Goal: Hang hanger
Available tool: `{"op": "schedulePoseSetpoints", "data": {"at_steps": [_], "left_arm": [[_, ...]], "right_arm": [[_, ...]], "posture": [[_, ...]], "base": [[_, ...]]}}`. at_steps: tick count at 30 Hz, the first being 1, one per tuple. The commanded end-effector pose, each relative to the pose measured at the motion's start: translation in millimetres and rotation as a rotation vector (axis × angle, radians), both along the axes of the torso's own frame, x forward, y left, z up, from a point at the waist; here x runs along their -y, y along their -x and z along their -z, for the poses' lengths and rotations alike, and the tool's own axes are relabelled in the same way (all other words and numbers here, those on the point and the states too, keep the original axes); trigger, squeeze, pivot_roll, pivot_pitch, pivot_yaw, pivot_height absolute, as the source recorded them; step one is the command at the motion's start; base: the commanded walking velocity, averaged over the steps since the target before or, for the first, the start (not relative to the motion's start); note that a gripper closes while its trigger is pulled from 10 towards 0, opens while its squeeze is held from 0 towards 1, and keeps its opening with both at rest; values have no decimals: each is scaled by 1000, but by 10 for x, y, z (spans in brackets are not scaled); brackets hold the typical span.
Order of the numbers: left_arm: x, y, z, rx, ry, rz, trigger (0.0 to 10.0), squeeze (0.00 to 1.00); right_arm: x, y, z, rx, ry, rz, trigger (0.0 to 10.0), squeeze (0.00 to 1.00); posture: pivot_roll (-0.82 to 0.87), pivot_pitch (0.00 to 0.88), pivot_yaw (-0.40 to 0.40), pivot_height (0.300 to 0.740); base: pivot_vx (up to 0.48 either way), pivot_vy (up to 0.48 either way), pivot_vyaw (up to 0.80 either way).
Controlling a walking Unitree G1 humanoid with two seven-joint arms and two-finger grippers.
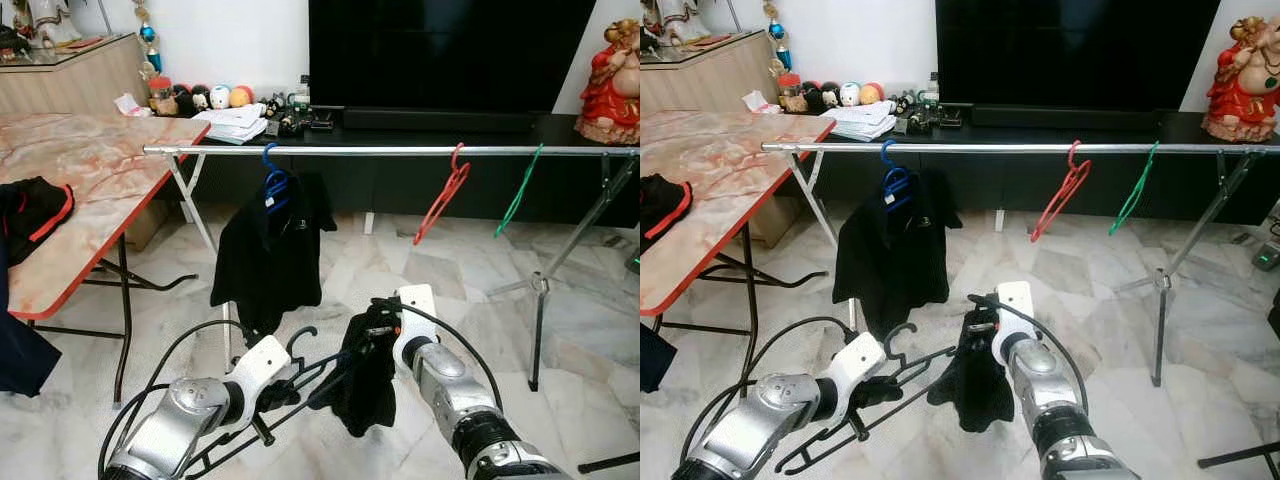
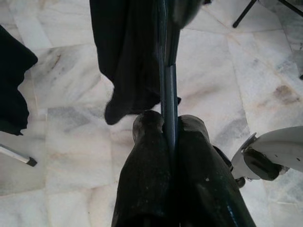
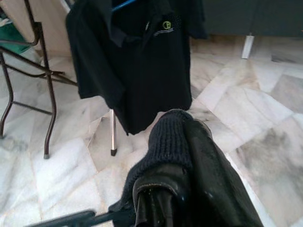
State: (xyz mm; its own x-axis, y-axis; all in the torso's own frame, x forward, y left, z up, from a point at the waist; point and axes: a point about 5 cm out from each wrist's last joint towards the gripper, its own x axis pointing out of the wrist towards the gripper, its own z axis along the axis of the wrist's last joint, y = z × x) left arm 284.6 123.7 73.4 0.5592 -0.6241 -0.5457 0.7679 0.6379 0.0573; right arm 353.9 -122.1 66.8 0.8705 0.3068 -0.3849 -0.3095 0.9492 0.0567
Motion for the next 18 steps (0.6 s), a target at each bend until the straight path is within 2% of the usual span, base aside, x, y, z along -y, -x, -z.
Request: {"op": "schedulePoseSetpoints", "data": {"at_steps": [1, 5, 8, 10, 18], "left_arm": [[-18, -98, -110, 58, 21, -30, 10000, 0], [-13, -179, -177, 112, 27, -64, 10000, 0], [-36, -251, -202, 155, -2, -118, 10000, 0], [-25, -249, -188, 144, 6, -111, 10000, 0], [-43, -124, -15, 44, -65, -47, 10000, 0]], "right_arm": [[-62, -20, -54, 14, -10, -26, 10000, 0], [-89, -19, -58, 5, -12, -46, 10000, 0], [-89, -22, -62, 6, -11, -41, 10000, 0], [-96, -22, -65, 5, -14, -42, 10000, 0], [-77, -76, -203, 53, -30, -35, 10000, 0]], "posture": [[86, 0, 32, 740], [88, 0, 31, 740], [92, 0, 32, 740], [90, 0, 33, 740], [84, 0, 37, 740]], "base": [[0, 0, 0], [0, 0, 0], [0, 0, 0], [0, 0, 0], [0, 0, 0]]}}
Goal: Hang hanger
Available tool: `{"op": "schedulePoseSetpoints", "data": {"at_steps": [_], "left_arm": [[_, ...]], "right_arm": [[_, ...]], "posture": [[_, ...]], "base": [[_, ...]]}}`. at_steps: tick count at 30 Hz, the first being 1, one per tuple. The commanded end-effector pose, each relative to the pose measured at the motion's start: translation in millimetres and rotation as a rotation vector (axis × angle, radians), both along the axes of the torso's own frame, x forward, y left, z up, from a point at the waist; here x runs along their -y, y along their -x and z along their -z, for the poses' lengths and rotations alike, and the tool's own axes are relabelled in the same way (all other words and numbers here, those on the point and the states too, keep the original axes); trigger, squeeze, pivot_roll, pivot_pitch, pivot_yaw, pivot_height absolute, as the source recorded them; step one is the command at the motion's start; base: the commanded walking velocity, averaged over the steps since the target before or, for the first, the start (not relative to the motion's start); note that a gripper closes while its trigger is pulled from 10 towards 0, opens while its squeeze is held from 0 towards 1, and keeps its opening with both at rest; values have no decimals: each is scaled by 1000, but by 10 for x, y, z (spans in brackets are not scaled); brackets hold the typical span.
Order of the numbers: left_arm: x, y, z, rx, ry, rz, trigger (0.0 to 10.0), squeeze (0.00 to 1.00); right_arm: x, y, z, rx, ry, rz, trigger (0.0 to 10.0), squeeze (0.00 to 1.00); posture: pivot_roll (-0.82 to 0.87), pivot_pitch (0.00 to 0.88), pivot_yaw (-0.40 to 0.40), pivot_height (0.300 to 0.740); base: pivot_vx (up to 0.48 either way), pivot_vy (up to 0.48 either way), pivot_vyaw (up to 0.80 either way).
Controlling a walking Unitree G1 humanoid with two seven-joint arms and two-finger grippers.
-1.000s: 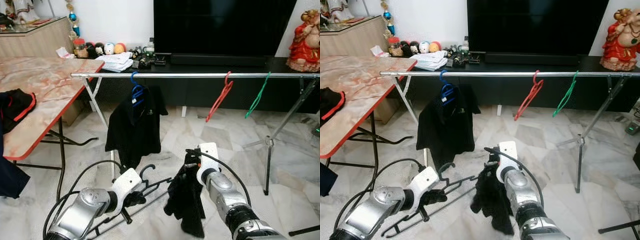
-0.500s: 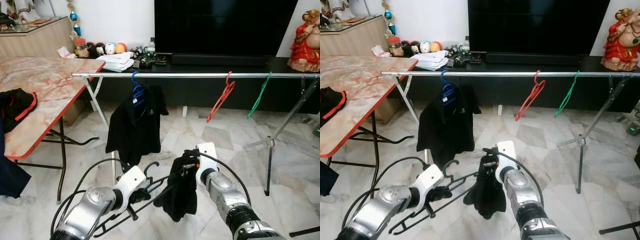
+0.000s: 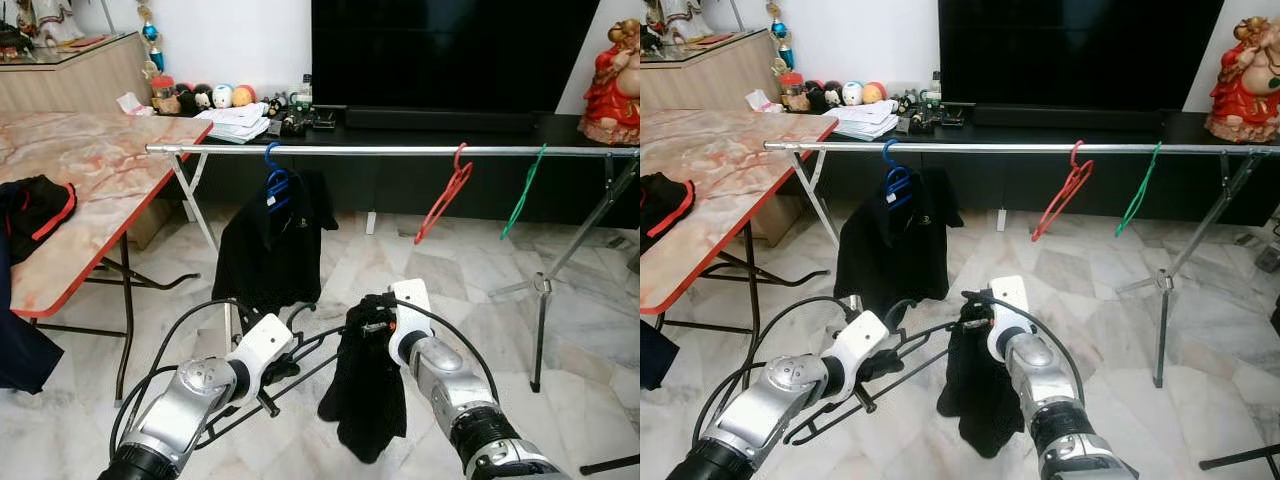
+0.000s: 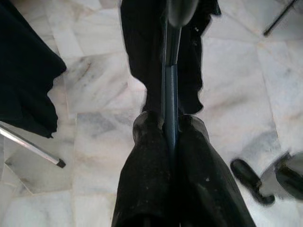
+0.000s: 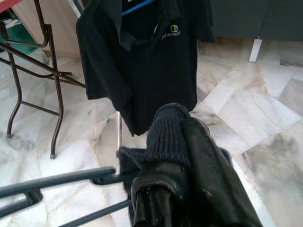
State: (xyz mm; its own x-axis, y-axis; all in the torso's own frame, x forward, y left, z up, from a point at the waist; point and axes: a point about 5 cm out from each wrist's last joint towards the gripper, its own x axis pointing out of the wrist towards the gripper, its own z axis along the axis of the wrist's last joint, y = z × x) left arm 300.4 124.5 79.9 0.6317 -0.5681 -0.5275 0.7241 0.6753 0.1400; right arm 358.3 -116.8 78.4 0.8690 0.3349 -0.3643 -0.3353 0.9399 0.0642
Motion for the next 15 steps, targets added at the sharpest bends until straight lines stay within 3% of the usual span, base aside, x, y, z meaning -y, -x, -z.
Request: {"op": "schedulePoseSetpoints", "data": {"at_steps": [1, 11, 13, 15], "left_arm": [[-36, 42, 53, -35, -20, 14, 10000, 0], [9, 56, -68, -17, 34, 67, 10000, 0], [-20, -77, -172, 66, 60, -30, 10000, 0], [-46, -116, -206, 85, 44, -54, 10000, 0]], "right_arm": [[-16, -31, -83, 34, -6, -8, 10000, 0], [-18, -8, -29, 18, 40, -9, 10000, 0], [-20, 16, 21, 1, 44, -7, 10000, 0], [7, 33, 64, -10, 63, 5, 10000, 0]], "posture": [[83, 0, 35, 740], [90, 0, 32, 740], [90, 0, 31, 740], [91, 0, 30, 740]], "base": [[0, 0, 0], [0, 0, 0], [0, 0, 0], [0, 0, 0]]}}
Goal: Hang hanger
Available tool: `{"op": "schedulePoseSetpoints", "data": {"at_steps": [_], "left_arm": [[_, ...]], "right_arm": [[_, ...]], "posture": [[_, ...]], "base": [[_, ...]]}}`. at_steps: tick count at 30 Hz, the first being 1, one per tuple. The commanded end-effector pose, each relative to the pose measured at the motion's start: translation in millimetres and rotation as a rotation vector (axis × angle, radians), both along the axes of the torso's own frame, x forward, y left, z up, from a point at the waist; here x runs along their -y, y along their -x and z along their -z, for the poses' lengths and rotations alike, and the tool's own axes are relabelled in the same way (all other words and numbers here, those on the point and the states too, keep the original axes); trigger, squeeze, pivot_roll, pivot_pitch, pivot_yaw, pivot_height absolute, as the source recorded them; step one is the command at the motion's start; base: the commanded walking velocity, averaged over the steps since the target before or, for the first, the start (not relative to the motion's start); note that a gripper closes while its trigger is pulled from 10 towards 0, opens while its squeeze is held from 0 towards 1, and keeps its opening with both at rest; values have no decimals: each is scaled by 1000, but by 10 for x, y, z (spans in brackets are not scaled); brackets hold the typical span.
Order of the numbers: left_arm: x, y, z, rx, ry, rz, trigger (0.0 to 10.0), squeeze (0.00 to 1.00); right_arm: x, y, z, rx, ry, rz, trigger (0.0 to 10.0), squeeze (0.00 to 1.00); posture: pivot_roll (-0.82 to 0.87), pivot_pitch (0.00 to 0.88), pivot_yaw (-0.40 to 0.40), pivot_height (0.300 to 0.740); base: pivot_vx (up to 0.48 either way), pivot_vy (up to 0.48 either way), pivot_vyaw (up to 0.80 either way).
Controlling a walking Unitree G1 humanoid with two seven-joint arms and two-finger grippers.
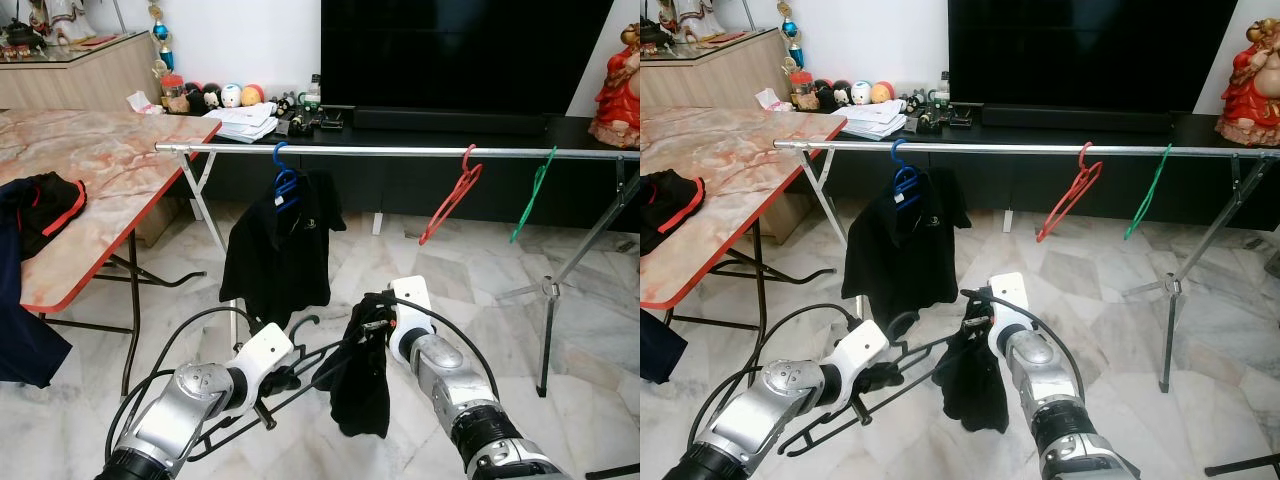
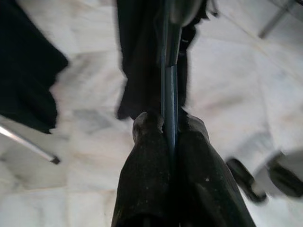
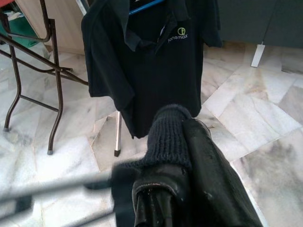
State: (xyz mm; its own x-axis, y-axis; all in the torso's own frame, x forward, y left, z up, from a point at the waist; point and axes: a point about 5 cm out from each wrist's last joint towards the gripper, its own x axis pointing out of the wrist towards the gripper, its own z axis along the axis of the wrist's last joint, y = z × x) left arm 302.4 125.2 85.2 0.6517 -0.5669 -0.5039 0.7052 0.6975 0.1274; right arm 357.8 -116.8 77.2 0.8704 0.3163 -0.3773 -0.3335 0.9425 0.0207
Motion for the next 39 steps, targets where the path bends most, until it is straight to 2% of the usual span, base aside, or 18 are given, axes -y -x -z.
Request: {"op": "schedulePoseSetpoints", "data": {"at_steps": [1, 2, 7, 11, 13, 15, 20, 24, 25, 28, 31, 34, 37, 38, 39], "left_arm": [[-54, -96, -154, 76, -14, -25, 10000, 0], [-73, -87, -144, 69, -46, -14, 10000, 0], [-131, -29, -67, 28, -93, -7, 10000, 0], [-100, 8, -28, 3, -91, 10, 10000, 0], [-65, 24, -26, -2, -83, 33, 10000, 0], [0, 32, -74, 8, -36, 60, 10000, 0], [-3, -1, -93, 22, -43, 39, 10000, 0], [39, 11, -116, 11, 8, 56, 10000, 0], [61, 20, -124, -4, 25, 60, 10000, 0], [64, -12, -134, 7, 16, 42, 10000, 0], [88, -63, -178, 24, 50, 21, 10000, 0], [136, -33, -178, 12, 63, 65, 10000, 0], [162, 24, -149, -19, 73, 104, 10000, 0], [141, 30, -123, -17, 36, 98, 10000, 0], [131, 27, -115, -15, 24, 91, 10000, 0]], "right_arm": [[25, 35, 67, -13, 27, 13, 10000, 0], [48, 40, 79, -12, 41, 24, 10000, 0], [118, 20, 48, 12, 46, 83, 10000, 0], [121, 11, 34, 20, 50, 92, 10000, 0], [115, 13, 39, 18, 52, 90, 10000, 0], [57, 24, 50, 4, 32, 60, 10000, 0], [-7, 30, 42, -5, 21, 18, 10000, 0], [-69, 47, 46, -28, -10, -33, 10000, 0], [-131, 75, 62, -55, -41, -87, 10000, 0], [-165, 104, 101, -88, -61, -109, 10000, 0], [-174, 123, 139, -124, -102, -76, 10000, 0], [-171, 125, 124, -128, -161, -67, 10000, 0], [-126, 74, -6, -59, -233, -64, 10000, 0], [-85, 2, -174, -4, -352, -15, 10000, 0], [-74, -16, -223, 9, -389, -2, 10000, 0]], "posture": [[92, 0, 30, 740], [92, 0, 30, 740], [92, 0, 33, 740], [91, 0, 35, 740], [93, 0, 34, 740], [93, 0, 34, 740], [95, 0, 34, 740], [93, 0, 34, 740], [89, 0, 35, 740], [88, 0, 34, 740], [91, 0, 33, 740], [89, 0, 36, 740], [89, 0, 38, 740], [87, 0, 38, 740], [87, 0, 38, 740]], "base": [[0, 0, 0], [0, 0, 0], [0, 0, 0], [0, 0, 0], [0, 0, 0], [0, 0, 0], [0, 0, 0], [0, 0, 0], [0, 0, 0], [0, 0, 0], [0, 0, 0], [0, 0, 0], [0, 0, 0], [0, 0, 0], [0, 0, 0]]}}
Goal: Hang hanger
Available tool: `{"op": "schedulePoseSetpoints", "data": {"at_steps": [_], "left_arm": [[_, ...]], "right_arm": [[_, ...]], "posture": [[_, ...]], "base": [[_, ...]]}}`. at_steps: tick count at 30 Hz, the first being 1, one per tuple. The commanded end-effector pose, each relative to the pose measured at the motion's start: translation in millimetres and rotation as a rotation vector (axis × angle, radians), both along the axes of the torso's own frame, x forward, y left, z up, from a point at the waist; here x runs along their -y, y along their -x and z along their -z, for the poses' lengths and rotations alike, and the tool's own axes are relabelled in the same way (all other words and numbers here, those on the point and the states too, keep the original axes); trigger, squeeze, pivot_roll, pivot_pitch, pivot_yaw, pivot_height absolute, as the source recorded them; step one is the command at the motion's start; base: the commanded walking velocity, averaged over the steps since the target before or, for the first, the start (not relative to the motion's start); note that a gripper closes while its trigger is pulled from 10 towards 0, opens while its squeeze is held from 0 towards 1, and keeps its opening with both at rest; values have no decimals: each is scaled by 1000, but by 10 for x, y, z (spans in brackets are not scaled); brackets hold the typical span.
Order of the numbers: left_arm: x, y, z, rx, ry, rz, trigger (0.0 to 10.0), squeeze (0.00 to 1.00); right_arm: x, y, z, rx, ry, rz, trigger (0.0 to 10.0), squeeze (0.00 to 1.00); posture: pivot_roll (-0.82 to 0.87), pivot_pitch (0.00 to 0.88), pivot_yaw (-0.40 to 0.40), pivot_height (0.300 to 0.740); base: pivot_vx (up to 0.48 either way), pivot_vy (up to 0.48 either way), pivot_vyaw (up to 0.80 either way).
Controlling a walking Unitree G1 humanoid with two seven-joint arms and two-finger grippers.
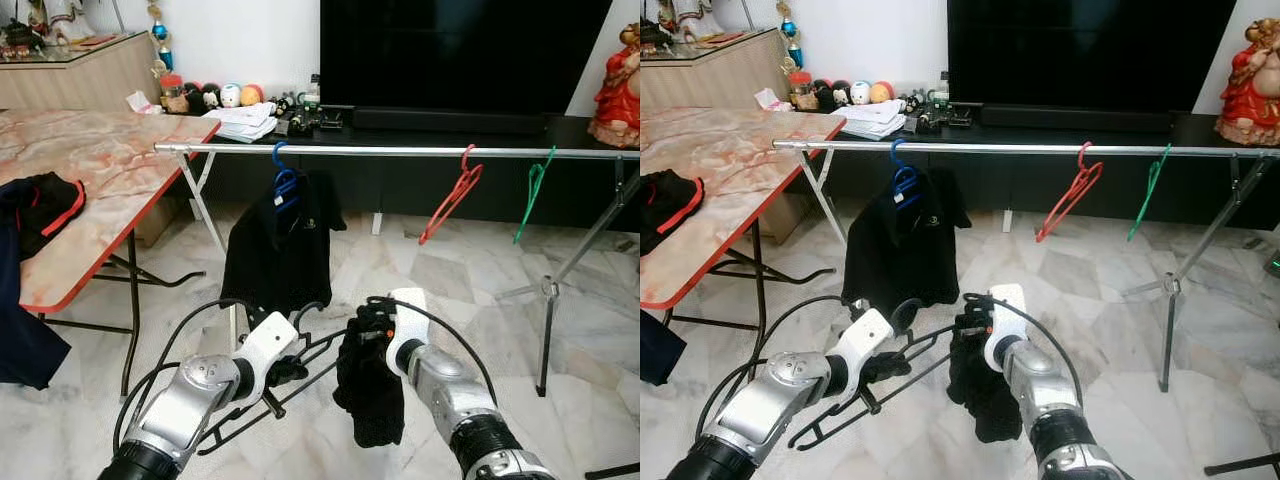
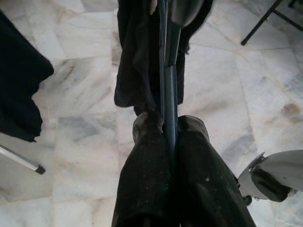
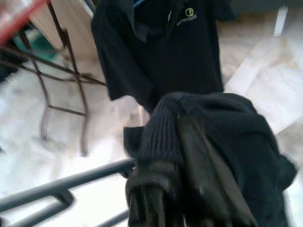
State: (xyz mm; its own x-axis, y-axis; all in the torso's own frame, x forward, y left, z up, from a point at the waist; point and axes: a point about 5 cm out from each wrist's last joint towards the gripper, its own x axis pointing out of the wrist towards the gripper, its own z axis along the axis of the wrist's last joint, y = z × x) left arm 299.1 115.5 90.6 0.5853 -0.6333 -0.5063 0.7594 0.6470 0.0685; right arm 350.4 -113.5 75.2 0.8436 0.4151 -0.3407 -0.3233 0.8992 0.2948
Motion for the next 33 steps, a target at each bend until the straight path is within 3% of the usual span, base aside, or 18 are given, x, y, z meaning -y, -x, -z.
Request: {"op": "schedulePoseSetpoints", "data": {"at_steps": [1, 3, 8, 12, 14, 16, 20, 21, 23, 28, 30, 33], "left_arm": [[11, -26, -47, 34, -38, -6, 10000, 0], [-33, -54, -18, 33, -75, -35, 10000, 0], [-37, -32, 44, -1, -90, -22, 10000, 0], [-59, -43, 31, 9, -101, -29, 10000, 0], [-70, -51, 31, 13, -109, -36, 10000, 0], [-78, -60, 31, 18, -114, -45, 10000, 0], [-73, -64, 0, 28, -110, -44, 10000, 0], [-84, -63, -11, 32, -110, -45, 10000, 0], [-95, -62, -16, 35, -113, -47, 10000, 0], [-129, -61, -29, 42, -124, -51, 10000, 0], [-128, -60, -32, 44, -121, -50, 10000, 0], [-92, -55, -39, 41, -96, -33, 10000, 0]], "right_arm": [[-32, -107, -311, 94, -168, 28, 10000, 0], [13, -122, -436, 131, -235, 61, 10000, 0], [101, -75, -325, 87, -185, 94, 10000, 0], [41, 2, -381, 102, -236, 56, 10000, 0], [34, 15, -368, 96, -214, 53, 10000, 0], [58, 26, -292, 90, -124, 59, 10000, 0], [276, 114, 146, -13, 242, 93, 10000, 0], [308, 155, 224, -30, 302, 83, 10000, 0], [327, 171, 254, -35, 329, 90, 10000, 0], [326, 201, 295, -51, 308, 109, 10000, 0], [286, 199, 276, -44, 263, 102, 10000, 0], [153, 161, 147, -3, 108, 64, 10000, 0]], "posture": [[87, 0, 38, 740], [87, 0, 34, 740], [79, 0, 39, 740], [82, 0, 39, 740], [80, 0, 38, 740], [79, 0, 38, 740], [87, 0, 36, 740], [87, 0, 36, 740], [87, 0, 36, 740], [91, 0, 37, 740], [91, 0, 39, 740], [87, 0, 40, 740]], "base": [[0, 0, 0], [0, 0, 0], [0, 0, 0], [0, 0, 0], [0, 0, 0], [0, 0, 0], [0, 0, 0], [0, 0, 0], [0, 0, 0], [0, 0, 0], [0, 0, 0], [0, 0, 0]]}}
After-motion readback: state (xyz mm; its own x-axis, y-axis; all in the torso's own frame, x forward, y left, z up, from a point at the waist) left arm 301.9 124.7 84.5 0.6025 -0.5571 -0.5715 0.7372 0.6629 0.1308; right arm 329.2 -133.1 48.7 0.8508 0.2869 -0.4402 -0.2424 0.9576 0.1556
